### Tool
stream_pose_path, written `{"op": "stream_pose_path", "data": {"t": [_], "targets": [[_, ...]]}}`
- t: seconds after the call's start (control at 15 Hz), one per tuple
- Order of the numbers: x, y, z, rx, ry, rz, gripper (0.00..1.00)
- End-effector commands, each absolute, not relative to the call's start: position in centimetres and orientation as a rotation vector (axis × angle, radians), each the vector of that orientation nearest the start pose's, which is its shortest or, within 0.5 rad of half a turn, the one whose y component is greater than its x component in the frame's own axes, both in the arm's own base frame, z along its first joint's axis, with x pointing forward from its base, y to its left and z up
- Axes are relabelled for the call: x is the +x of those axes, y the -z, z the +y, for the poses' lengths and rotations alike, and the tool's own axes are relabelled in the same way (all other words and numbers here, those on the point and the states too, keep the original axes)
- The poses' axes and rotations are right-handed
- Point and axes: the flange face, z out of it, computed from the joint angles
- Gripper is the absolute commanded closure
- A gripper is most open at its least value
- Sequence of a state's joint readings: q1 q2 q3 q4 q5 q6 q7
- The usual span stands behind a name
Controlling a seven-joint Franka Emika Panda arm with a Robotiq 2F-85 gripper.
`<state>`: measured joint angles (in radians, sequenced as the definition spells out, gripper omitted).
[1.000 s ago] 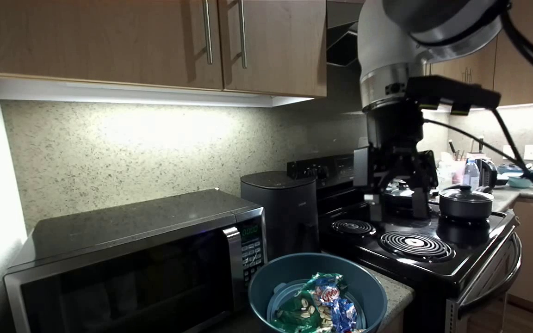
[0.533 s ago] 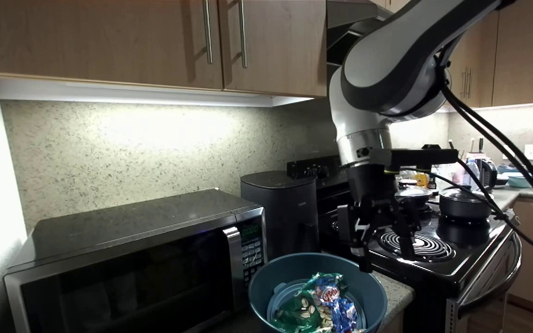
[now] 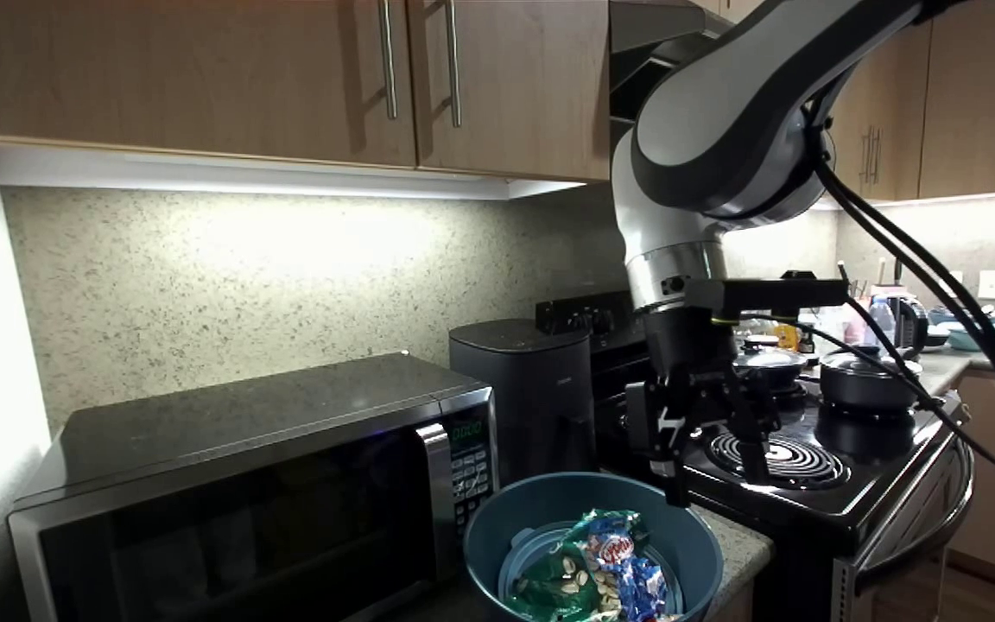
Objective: Remove all the objects from the bowl
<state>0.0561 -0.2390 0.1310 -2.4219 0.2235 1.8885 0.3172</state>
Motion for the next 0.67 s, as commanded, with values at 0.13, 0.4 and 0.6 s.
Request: {"op": "stream_pose_path", "data": {"t": [0.13, 0.4, 0.6], "targets": [[46.5, -33.6, 8.8, -2.925, -0.579, 0.348, 0.00], [50.5, -30.7, 9.4, -2.933, -0.584, 0.374, 0.00], [53.0, -28.2, 9.6, -2.946, -0.565, 0.407, 0.00]]}}
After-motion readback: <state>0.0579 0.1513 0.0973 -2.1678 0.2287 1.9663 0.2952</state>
